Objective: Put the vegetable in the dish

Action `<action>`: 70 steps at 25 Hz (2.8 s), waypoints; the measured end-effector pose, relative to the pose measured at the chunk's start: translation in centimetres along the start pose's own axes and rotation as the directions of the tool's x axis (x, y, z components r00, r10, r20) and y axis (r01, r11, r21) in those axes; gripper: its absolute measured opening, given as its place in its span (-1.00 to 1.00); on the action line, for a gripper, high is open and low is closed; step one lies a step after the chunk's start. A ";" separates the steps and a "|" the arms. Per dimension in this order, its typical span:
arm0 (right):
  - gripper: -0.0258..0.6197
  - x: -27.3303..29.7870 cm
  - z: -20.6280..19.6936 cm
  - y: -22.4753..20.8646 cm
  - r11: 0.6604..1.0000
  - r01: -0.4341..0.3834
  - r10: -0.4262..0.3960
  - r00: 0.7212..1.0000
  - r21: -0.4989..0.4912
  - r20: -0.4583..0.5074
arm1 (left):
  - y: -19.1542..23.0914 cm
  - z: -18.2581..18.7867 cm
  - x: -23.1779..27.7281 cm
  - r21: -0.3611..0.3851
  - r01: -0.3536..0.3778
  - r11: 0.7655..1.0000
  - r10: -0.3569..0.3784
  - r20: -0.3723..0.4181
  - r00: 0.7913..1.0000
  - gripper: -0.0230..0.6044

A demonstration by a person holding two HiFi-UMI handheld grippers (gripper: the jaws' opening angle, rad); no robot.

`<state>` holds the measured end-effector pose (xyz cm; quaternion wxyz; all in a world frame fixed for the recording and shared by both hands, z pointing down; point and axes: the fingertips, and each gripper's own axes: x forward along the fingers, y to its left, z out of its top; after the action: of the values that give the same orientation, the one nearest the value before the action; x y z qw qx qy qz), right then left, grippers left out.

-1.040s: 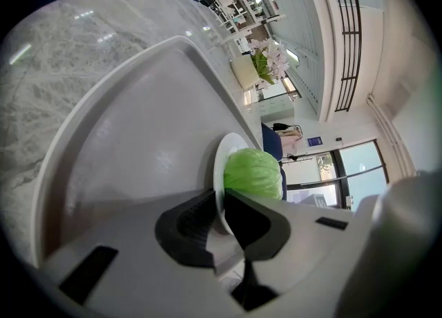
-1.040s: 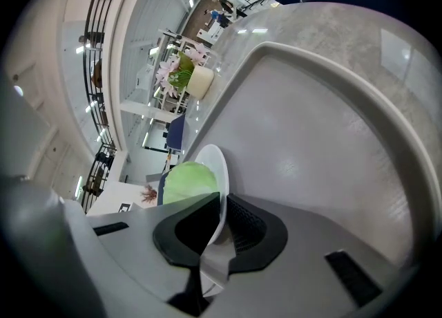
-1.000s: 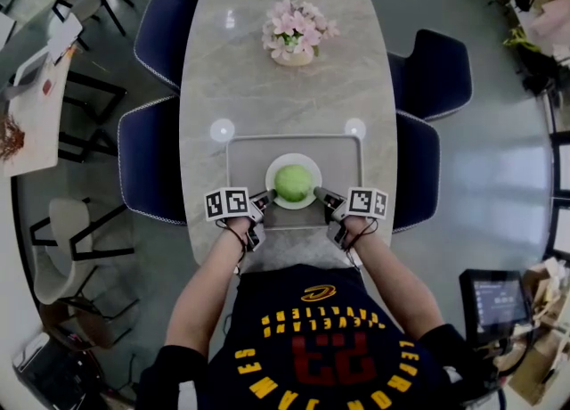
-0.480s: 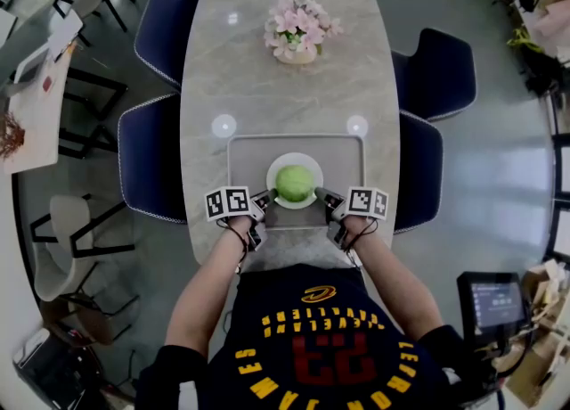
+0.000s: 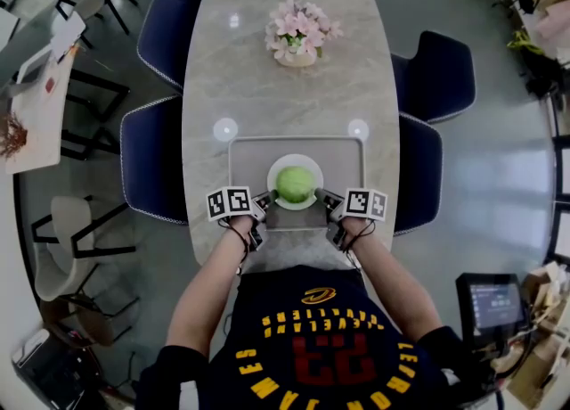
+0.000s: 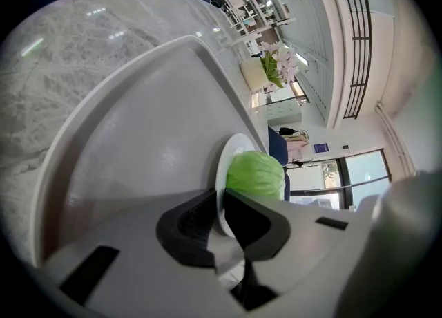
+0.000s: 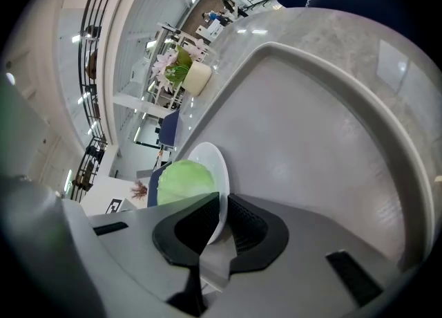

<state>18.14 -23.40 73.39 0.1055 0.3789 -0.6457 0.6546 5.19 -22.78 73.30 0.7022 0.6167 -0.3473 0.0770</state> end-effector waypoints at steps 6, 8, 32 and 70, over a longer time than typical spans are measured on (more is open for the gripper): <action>-0.81 -0.5 0.4 -0.1 0.978 0.108 -0.116 0.993 -0.177 -0.035 | 0.2 0.0 -0.1 0.043 -0.062 0.997 0.064 -0.028 0.998 -0.83; -0.81 -1.0 1.0 -0.1 0.980 0.110 -0.114 0.993 -0.167 -0.017 | 0.2 0.0 -0.1 0.056 -0.083 0.995 0.085 -0.032 0.996 -0.82; -0.81 -6.8 1.3 7.6 0.960 -0.249 0.272 0.942 -0.131 0.198 | -4.8 -2.6 -6.3 0.241 -0.035 0.970 0.013 0.091 0.996 -0.82; -0.81 -17.3 -0.5 26.9 0.720 -0.336 0.561 0.797 -0.607 0.223 | -26.5 -5.2 -16.5 0.706 0.124 0.697 -0.411 0.251 0.877 -0.93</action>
<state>13.09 -20.76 41.93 -0.0894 0.2845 -0.8831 0.3622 9.11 -18.75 42.17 0.3520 0.8742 -0.3328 -0.0329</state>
